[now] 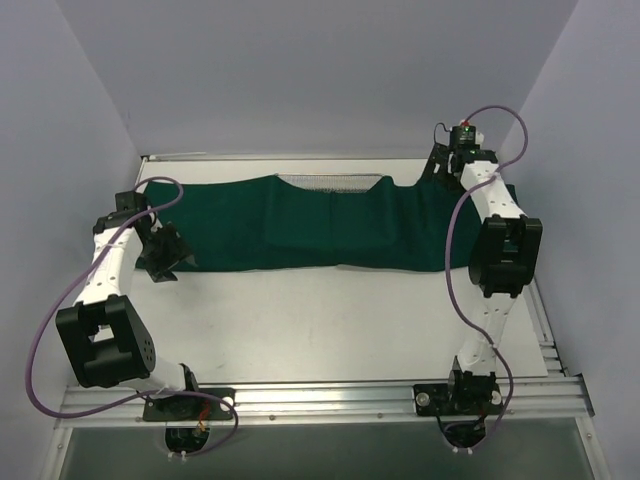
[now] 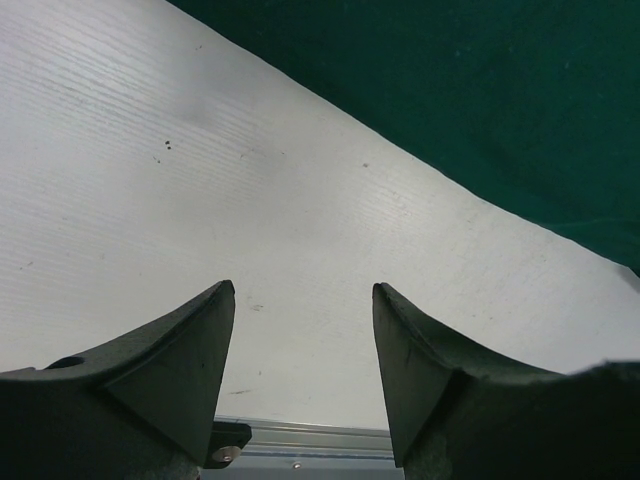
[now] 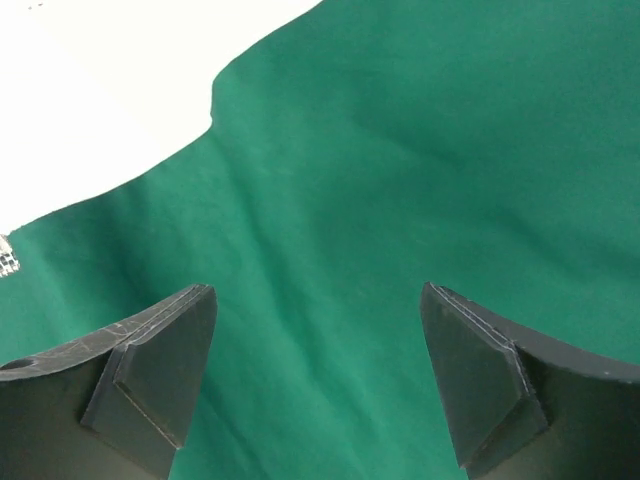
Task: Open and lay out the surgical kit
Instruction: Open the surgical kit at the center of the board.
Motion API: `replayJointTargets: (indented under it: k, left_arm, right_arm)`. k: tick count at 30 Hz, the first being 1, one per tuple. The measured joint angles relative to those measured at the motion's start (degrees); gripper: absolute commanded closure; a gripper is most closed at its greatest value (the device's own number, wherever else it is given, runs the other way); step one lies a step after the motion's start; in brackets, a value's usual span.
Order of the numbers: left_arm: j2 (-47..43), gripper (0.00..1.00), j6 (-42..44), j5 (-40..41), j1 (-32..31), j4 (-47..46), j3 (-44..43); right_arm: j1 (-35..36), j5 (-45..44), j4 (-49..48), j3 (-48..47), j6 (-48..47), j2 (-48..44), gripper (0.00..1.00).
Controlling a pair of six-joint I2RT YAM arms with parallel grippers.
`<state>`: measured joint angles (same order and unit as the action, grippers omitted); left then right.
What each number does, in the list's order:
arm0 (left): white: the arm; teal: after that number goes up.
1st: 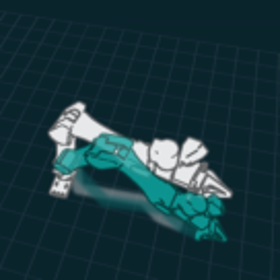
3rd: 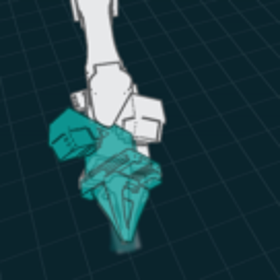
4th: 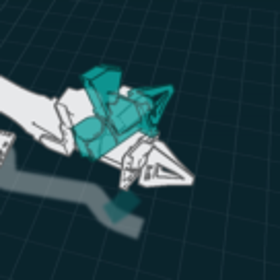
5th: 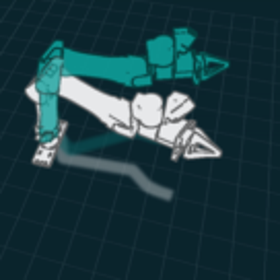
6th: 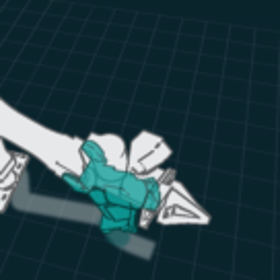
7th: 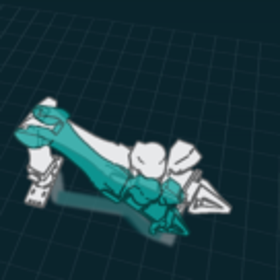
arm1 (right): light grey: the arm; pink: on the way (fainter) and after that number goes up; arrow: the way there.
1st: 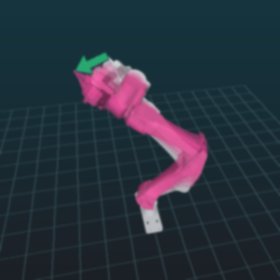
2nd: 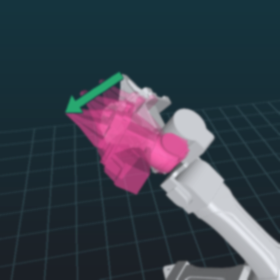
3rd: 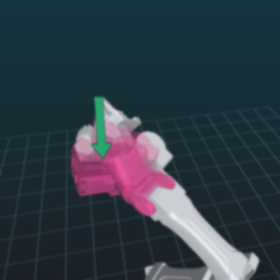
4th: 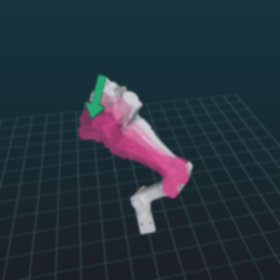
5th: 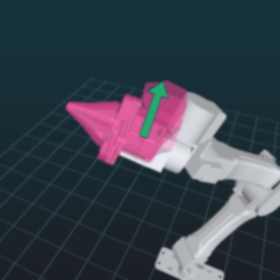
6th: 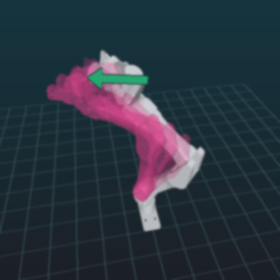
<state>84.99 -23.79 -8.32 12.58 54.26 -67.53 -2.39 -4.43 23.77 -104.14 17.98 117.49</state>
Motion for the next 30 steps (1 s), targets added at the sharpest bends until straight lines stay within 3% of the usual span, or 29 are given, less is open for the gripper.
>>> replayJointTargets:
  k: [7,13,26,30]
  left_arm:
    - [0.11,0.34,0.02,-0.83,-0.17,0.04,0.0]
    - [1.14,0.35,0.0,-1.4,-0.22,0.04,0.0]
    - [3.19,0.35,0.11,-1.51,-0.28,0.13,-0.76]
    - [4.02,0.35,0.11,-1.99,-0.28,-0.11,-0.74]
  right_arm:
    - [2.91,8.98,-5.22,-5.73,2.62,10.54,0.27]
    - [6.78,11.43,-7.37,-9.62,4.52,12.52,0.35]
    - [7.26,-1.88,-8.55,-13.55,-0.13,17.38,0.41]
    - [6.78,-4.28,-7.58,-16.87,-1.09,20.48,0.58]
